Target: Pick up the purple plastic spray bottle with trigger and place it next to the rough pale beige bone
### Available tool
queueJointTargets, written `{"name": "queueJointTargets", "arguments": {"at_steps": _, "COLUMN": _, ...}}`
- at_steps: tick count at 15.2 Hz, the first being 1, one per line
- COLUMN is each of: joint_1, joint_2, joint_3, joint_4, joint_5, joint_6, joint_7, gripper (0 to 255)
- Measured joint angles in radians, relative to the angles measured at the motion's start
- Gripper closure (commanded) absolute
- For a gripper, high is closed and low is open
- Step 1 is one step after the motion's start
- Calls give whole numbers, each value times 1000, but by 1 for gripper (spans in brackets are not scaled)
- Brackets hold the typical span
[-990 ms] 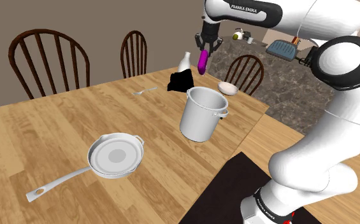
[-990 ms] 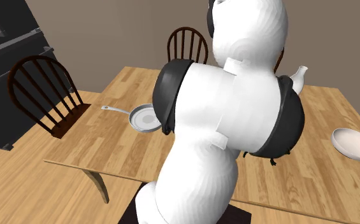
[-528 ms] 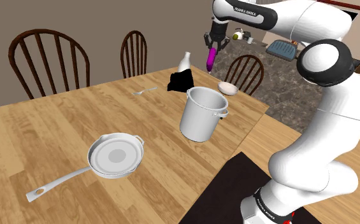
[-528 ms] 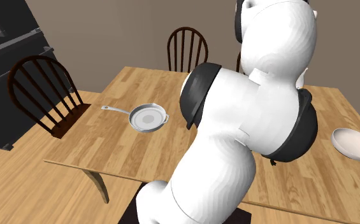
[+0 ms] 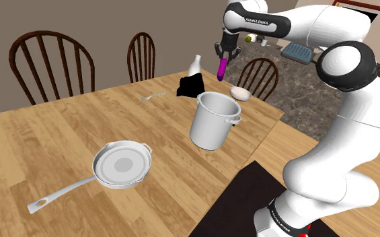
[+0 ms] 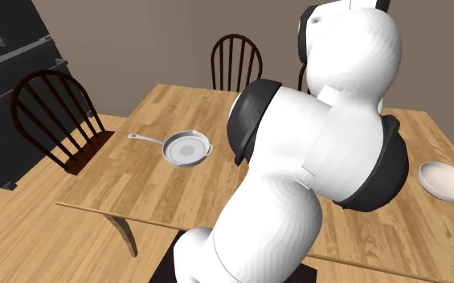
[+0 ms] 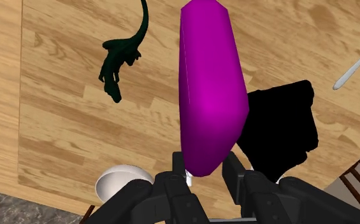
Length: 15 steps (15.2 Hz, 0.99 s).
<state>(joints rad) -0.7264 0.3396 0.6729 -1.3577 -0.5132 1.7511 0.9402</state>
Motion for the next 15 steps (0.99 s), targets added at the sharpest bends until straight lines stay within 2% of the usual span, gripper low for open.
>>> {"name": "queueJointTargets", "arguments": {"at_steps": 15, "joint_1": -31, "joint_2": -1, "joint_3": -11, "joint_4": -201, "joint_5": -20, "joint_6": 189, "joint_7": 64, "gripper": 255}}
